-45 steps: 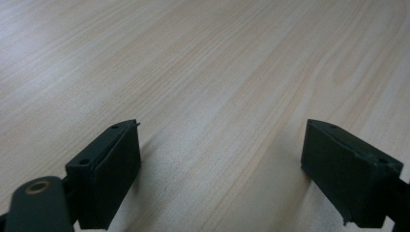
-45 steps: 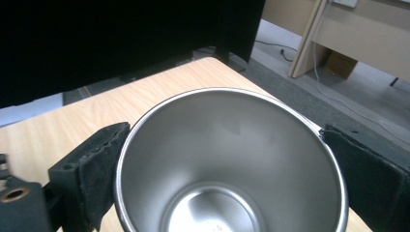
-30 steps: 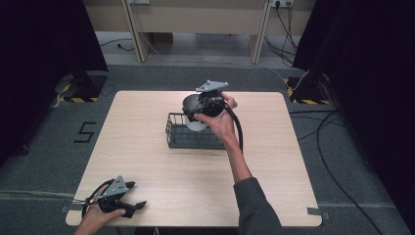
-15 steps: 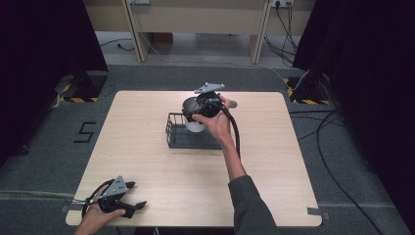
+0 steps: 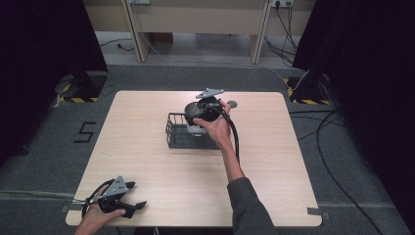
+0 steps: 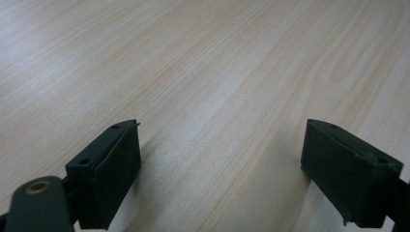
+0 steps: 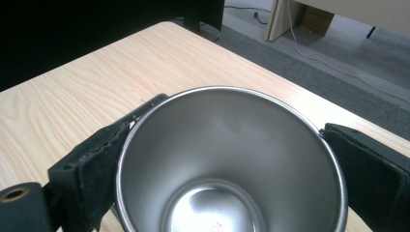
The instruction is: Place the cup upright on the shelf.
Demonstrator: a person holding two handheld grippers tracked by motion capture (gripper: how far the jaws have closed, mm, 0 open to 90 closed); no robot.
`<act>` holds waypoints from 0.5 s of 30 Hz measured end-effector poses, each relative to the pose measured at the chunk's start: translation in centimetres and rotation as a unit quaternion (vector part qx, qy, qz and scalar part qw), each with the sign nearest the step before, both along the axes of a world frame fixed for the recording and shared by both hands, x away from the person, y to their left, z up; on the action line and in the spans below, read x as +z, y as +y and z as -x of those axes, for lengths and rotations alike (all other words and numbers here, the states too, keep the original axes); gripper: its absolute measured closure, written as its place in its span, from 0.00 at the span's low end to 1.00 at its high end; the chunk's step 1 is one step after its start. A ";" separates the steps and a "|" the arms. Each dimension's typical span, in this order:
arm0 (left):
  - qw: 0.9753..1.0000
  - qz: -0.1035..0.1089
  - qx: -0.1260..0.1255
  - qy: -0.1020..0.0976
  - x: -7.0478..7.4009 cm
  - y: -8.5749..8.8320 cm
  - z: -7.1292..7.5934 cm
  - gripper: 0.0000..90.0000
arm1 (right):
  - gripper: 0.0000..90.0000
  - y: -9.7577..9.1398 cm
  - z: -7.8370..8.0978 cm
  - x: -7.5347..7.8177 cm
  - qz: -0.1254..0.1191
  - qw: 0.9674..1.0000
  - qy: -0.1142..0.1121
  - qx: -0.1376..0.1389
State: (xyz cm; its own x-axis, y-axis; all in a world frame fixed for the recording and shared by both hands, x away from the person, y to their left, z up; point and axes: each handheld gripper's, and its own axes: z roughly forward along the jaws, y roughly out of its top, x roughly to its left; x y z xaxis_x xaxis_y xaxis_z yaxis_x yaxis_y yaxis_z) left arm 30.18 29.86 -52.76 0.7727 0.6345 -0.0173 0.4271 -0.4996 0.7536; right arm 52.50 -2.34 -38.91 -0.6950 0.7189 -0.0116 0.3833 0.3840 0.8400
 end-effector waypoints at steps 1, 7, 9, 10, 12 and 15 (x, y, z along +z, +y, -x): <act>1.000 0.000 0.000 0.000 0.0 0.0 0.0 0.15 | 0.07 0.0 0.0 -0.1 -0.001 1.000 0.001 -0.001; 1.000 0.000 0.002 -0.001 0.0 0.0 0.0 0.15 | 0.07 0.3 0.0 -0.6 0.013 1.000 0.000 0.000; 1.000 0.000 0.000 0.000 0.0 0.0 0.0 0.15 | 0.07 0.3 -0.1 -0.7 0.016 1.000 0.001 -0.001; 1.000 0.000 0.002 -0.001 0.0 0.0 0.0 0.15 | 0.07 0.3 -0.1 -0.8 0.019 1.000 0.002 -0.002; 1.000 0.000 0.000 0.000 0.0 0.0 0.0 0.15 | 0.07 0.3 -0.3 -1.2 0.017 1.000 0.006 -0.007; 1.000 0.000 0.002 -0.001 0.0 0.0 0.0 0.15 | 0.07 0.4 -0.4 -1.6 0.015 1.000 0.008 -0.009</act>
State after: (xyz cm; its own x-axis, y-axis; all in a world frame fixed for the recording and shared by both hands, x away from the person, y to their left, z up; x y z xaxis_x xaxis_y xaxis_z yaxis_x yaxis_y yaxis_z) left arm 30.20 29.82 -52.77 0.7706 0.6371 -0.0160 0.4273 -0.4979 0.7546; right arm 52.88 -1.97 -40.54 -0.6823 0.7307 -0.0213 0.4040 0.4012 0.8221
